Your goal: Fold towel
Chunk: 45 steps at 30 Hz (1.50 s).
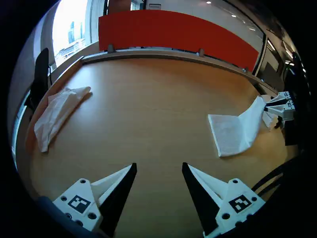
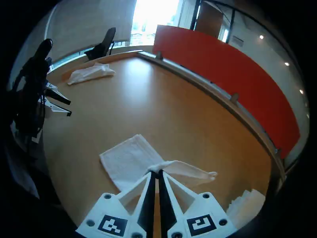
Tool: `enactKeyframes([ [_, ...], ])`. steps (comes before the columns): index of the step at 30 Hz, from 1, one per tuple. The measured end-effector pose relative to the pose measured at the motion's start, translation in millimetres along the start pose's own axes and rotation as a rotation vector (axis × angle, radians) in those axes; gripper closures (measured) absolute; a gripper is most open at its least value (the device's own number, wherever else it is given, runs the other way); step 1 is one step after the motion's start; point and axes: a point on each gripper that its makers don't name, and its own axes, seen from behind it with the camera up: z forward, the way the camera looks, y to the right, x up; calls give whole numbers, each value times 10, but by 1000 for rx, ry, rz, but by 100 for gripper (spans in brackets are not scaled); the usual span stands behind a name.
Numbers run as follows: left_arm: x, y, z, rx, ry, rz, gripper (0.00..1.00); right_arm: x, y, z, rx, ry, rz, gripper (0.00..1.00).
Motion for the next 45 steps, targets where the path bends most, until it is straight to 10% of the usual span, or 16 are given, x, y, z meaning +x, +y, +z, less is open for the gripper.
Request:
enactKeyframes([
  [26, -57, -197, -114, 36, 6, -37, 16, 37, -735, 544, 183, -32, -89, 95],
  [45, -106, -241, -142, 43, 7, -43, 15, 5, -781, 558, 197, -43, -96, 95],
])
